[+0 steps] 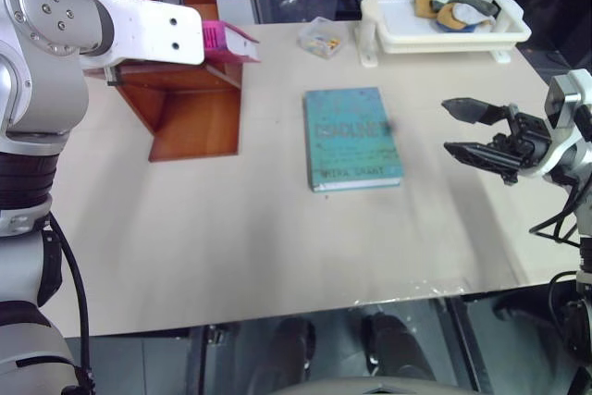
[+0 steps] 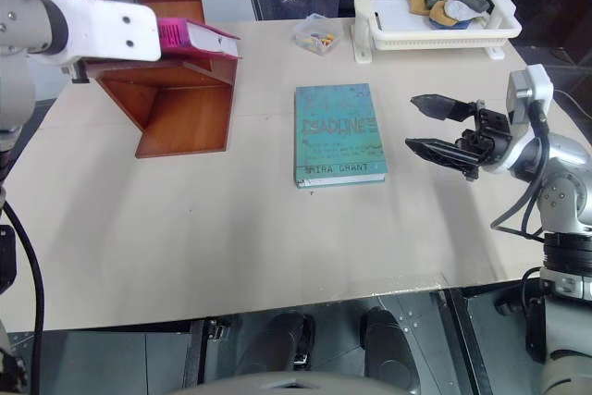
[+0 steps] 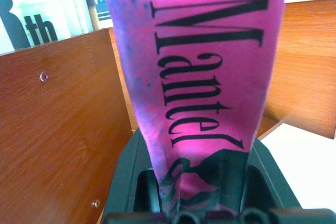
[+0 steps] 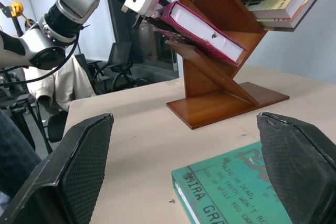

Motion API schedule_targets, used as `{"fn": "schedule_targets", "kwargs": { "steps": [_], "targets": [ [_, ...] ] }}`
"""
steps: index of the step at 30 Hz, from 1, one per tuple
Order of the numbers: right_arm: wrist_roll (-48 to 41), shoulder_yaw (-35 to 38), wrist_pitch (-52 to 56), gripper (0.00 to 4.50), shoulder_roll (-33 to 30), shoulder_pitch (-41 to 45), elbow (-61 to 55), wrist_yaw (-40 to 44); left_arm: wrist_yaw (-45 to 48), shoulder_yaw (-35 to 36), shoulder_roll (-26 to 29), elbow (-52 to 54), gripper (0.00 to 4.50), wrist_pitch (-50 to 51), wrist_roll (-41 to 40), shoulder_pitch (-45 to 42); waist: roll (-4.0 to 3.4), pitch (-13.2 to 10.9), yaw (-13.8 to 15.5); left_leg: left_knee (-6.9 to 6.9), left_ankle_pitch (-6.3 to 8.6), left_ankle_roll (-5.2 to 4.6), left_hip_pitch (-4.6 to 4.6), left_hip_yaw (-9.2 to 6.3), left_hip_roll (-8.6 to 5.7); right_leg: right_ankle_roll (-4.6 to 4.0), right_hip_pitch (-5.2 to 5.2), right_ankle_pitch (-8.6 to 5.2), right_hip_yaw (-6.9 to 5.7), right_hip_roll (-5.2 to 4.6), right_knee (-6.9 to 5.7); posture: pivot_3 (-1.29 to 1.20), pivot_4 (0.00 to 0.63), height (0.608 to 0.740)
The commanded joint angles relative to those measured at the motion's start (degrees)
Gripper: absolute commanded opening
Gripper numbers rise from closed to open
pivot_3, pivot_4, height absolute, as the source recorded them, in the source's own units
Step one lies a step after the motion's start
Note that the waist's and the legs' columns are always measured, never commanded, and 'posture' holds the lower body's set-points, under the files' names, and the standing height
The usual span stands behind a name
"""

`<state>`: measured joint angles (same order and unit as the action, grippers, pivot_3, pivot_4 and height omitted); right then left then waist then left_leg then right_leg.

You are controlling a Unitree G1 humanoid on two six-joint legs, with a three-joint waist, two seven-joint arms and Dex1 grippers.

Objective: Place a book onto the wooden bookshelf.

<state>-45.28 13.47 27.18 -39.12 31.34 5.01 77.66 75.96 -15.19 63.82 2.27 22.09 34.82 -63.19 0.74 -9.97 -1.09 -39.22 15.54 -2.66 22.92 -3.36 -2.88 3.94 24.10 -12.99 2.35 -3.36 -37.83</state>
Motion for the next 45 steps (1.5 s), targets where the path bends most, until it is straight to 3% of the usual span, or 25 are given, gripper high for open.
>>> {"fn": "schedule_targets", "kwargs": {
  "steps": [1,2,8,25,32,37,39,42,45],
  "targets": [
    [-0.64,1.66,-0.58,4.50,-0.63,-0.07,-1.77,-0.18,-2.05,1.55,1.18,-1.15,1.01,-0.51,2.01,-1.40,0.00,0.00,-0.04,0.00,0.00,0.00,0.00,0.00,0.00,0.00,0.00,0.00,0.00,0.00,-0.01,0.00,0.150,0.740],
    [-0.61,1.65,-0.63,4.50,-0.61,-0.13,-1.79,-0.22,-2.51,1.61,1.06,-1.44,1.79,-0.86,1.99,-1.60,0.00,0.00,-0.07,0.00,0.00,0.00,-0.02,0.00,0.00,0.00,0.00,0.00,0.00,0.00,-0.02,0.00,0.150,0.740],
    [-0.95,1.82,-0.42,4.50,-0.77,-0.66,-2.37,-0.48,-3.32,1.91,1.63,-2.47,4.46,-2.53,2.90,-1.97,0.00,0.00,0.04,0.00,0.00,0.00,-0.03,0.01,-0.01,0.00,0.00,0.00,0.01,-0.01,-0.03,0.00,0.150,0.740],
    [-1.19,2.08,-0.15,4.50,-0.98,-0.93,-2.62,-0.73,0.72,6.00,2.77,1.65,4.46,-0.86,-2.66,0.08,0.00,0.00,0.13,0.00,0.00,0.00,-0.02,0.01,-0.02,0.00,0.00,0.00,0.00,-0.04,-0.02,0.00,0.150,0.740],
    [-1.44,2.80,0.39,4.50,-1.33,-2.36,-3.88,-1.24,3.34,14.96,2.73,10.47,4.46,1.00,-15.84,7.04,0.00,0.00,0.12,0.00,0.00,0.00,-0.01,0.00,-0.01,0.00,0.00,0.00,0.00,-0.08,-0.01,0.00,0.150,0.740],
    [-1.71,3.29,0.53,4.50,-1.52,-3.63,-4.95,-1.89,0.08,23.68,0.59,15.65,4.46,2.57,-25.58,14.32,0.01,-0.02,0.18,0.01,0.00,0.00,-0.03,-0.01,-0.01,0.00,-0.01,0.00,-0.01,-0.16,0.00,0.00,0.150,0.740],
    [-1.97,3.77,0.75,4.50,-1.78,-4.93,-5.78,-2.14,-1.46,27.93,-1.58,18.16,4.46,6.37,-29.71,17.37,0.01,-0.02,0.19,0.01,0.00,0.01,-0.04,-0.02,-0.01,-0.01,-0.01,0.00,-0.02,-0.15,-0.04,0.00,0.150,0.740],
    [-1.44,4.41,0.49,4.50,-2.46,-7.55,-6.71,-2.63,-4.88,34.86,-11.10,26.52,4.46,21.53,-40.43,23.18,-0.01,-0.01,0.32,0.00,0.00,0.00,-0.07,-0.02,-0.01,0.00,-0.05,0.00,-0.03,-0.15,-0.02,0.00,0.150,0.740],
    [0.02,4.82,-0.15,4.50,-3.73,-10.59,-6.53,-2.80,-10.56,36.48,-19.75,36.51,4.46,31.93,-45.38,33.32,-0.04,0.02,0.37,-0.10,0.01,-0.01,-0.10,-0.07,-0.04,0.00,-0.20,0.00,-0.09,-0.23,0.02,0.00,0.150,0.740]
  ]
}}
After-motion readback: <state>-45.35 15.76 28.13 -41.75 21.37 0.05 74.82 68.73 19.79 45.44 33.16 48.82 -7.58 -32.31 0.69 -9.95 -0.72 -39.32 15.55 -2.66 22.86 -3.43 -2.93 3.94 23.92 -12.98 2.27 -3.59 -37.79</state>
